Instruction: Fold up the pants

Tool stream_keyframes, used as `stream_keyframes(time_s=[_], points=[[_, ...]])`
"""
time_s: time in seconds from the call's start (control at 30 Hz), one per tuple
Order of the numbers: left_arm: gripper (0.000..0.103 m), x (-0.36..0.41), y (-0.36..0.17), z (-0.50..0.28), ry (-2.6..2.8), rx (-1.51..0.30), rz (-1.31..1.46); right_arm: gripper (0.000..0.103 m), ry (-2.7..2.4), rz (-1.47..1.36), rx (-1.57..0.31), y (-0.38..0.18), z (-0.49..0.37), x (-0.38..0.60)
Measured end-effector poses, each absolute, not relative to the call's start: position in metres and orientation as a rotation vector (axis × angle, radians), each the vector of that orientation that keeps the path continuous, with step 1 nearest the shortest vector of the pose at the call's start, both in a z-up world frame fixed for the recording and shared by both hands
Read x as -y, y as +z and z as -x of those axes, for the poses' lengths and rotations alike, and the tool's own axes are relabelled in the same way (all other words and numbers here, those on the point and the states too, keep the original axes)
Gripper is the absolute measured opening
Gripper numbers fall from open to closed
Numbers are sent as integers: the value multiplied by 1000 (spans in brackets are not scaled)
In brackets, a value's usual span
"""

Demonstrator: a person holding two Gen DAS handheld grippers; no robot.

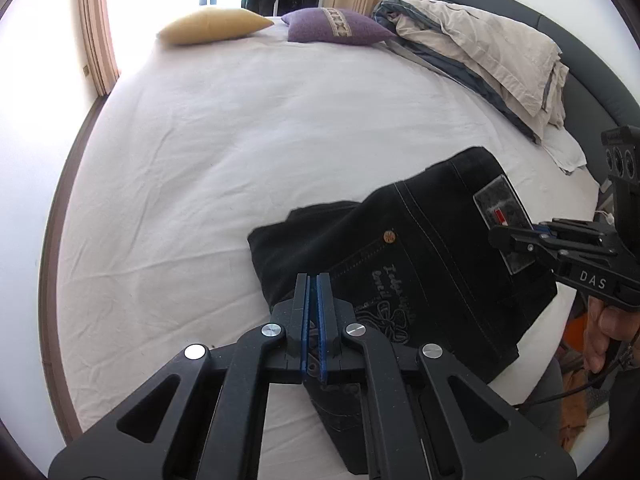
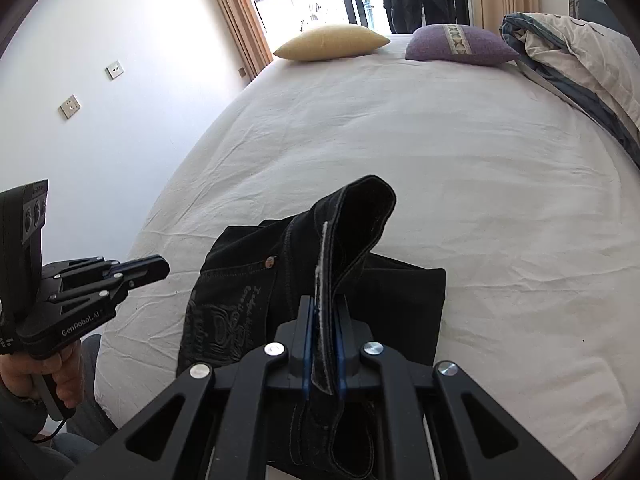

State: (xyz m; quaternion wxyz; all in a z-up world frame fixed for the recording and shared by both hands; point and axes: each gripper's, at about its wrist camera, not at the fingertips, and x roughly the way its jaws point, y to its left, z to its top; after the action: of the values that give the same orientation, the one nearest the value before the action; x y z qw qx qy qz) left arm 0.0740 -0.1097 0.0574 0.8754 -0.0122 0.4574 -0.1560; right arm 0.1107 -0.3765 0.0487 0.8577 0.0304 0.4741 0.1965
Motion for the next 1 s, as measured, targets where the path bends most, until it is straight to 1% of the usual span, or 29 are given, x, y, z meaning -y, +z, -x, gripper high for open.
stream_keyframes(time_s=[0.17, 0.23, 0.33, 0.43, 0.5, 0.53, 0.57, 0.6, 0.63, 0.67, 0.7, 0.73, 0.77, 0.87, 0.93, 1.0], points=[[2, 93, 65, -83, -298, -963, 26, 11, 367, -102, -1082, 24, -115, 386], [3, 82, 62, -80, -287, -963, 73, 11, 349, -173, -1106, 10, -111, 404], [4, 68, 36, -78, -259, -1019, 139, 11, 324, -292, -1124, -12, -109, 431], [4, 77, 5, -76, -278, -1089, 157, 12, 311, -405, -1145, -35, -115, 450], [4, 78, -7, -73, -289, -1104, 168, 18, 314, -463, -1181, -53, -118, 458], [5, 78, -13, -74, -284, -1114, 175, 28, 319, -488, -1206, -62, -119, 461], [10, 77, -19, -76, -278, -1129, 182, 29, 332, -505, -1198, -63, -119, 464], [19, 76, -23, -76, -276, -1142, 192, 31, 339, -514, -1186, -60, -118, 466], [23, 77, -27, -77, -280, -1151, 202, 40, 340, -515, -1168, -55, -115, 468], [36, 75, -30, -76, -287, -1155, 215, 55, 325, -504, -1158, -50, -114, 471], [55, 74, -31, -76, -288, -1156, 228, 62, 305, -498, -1155, -49, -114, 477], [59, 71, -32, -76, -276, -1155, 243, 66, 298, -516, -1155, -49, -115, 484], [61, 68, -33, -78, -279, -1158, 268, 66, 306, -557, -1161, -53, -118, 492], [61, 64, -37, -84, -302, -1181, 319, 66, 410, -663, -1191, -71, -130, 498], [66, 65, -44, -89, -304, -1214, 332, 66, 484, -717, -1199, -83, -141, 494], [70, 70, -47, -94, -301, -1241, 365, 60, 524, -752, -1216, -92, -152, 489]])
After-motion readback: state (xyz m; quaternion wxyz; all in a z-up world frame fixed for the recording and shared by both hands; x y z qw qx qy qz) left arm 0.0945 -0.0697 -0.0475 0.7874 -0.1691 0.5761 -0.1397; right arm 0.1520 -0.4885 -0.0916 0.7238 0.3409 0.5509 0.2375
